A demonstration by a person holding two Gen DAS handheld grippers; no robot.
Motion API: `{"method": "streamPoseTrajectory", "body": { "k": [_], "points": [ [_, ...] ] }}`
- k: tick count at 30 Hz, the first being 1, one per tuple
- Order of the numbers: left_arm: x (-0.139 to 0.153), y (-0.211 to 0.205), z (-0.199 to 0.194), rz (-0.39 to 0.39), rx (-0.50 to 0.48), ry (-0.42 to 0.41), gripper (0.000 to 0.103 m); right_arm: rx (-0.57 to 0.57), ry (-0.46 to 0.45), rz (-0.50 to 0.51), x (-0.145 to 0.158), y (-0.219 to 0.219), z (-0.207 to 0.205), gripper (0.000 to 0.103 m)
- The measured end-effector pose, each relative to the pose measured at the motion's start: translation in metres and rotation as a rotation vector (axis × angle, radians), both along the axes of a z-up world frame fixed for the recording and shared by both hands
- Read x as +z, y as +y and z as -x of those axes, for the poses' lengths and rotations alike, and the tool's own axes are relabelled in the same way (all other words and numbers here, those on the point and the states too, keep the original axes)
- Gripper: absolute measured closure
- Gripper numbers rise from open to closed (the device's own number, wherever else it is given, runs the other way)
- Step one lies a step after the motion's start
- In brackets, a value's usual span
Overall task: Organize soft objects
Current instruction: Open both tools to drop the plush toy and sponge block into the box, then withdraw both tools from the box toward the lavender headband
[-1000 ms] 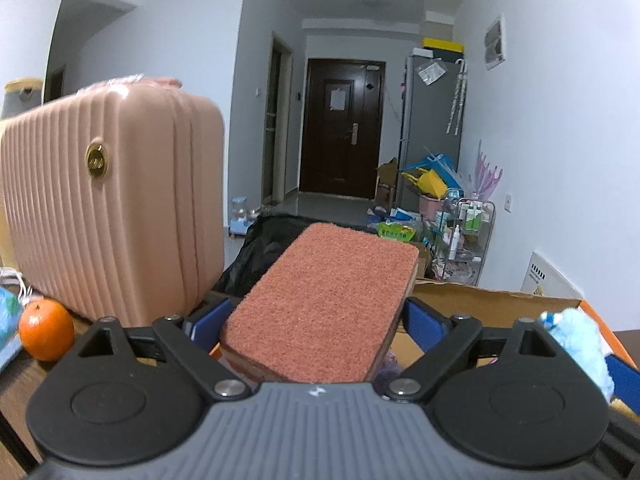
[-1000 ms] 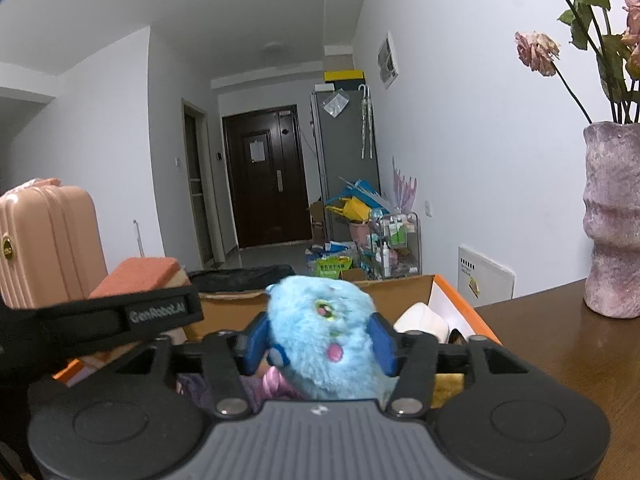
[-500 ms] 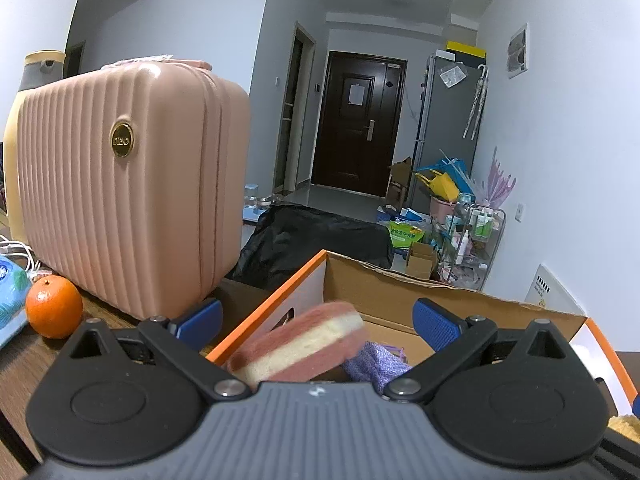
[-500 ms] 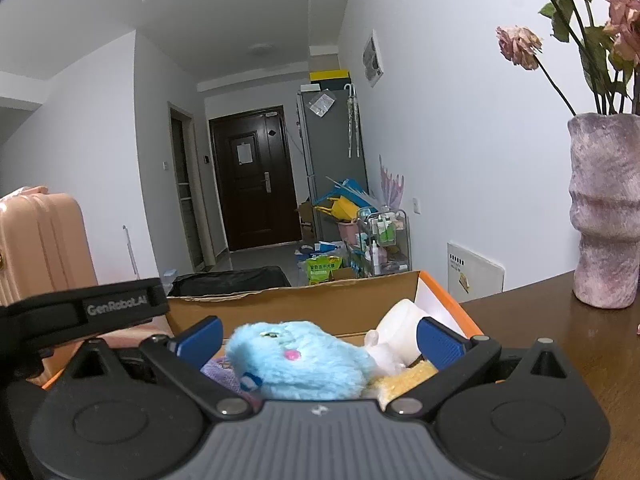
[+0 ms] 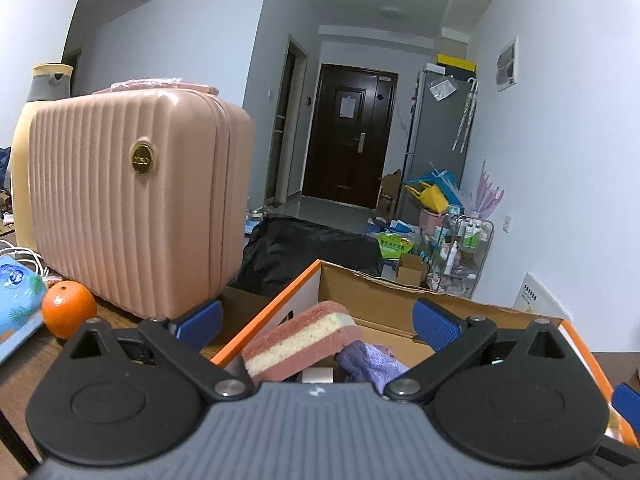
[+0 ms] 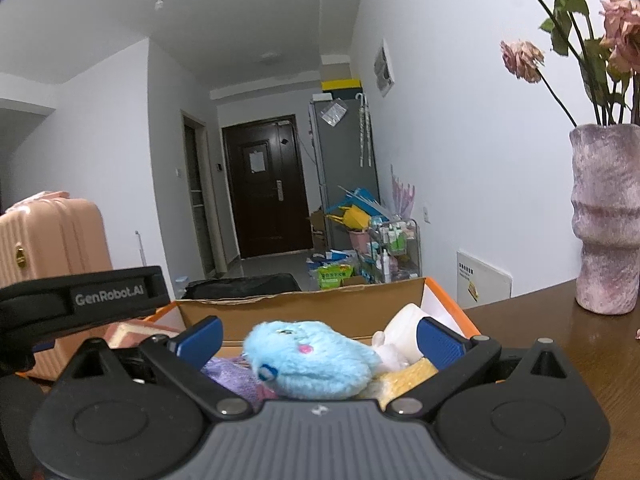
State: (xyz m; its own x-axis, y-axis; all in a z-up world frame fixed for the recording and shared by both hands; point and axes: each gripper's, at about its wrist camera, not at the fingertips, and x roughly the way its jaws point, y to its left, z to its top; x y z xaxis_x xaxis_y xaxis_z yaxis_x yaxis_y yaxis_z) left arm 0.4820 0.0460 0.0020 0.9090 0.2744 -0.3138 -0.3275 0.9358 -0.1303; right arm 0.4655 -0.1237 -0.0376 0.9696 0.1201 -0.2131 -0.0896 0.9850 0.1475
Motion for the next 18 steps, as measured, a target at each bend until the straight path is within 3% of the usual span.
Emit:
{"method": "streamPoseTrajectory", "body": {
  "k": [18],
  "points": [
    [0.007,0.014,0.086,0.001,-0.035,-0.018,0.000,0.067,-0.068,0.060,0.005,-0.008,0.070,0.000]
  ]
}}
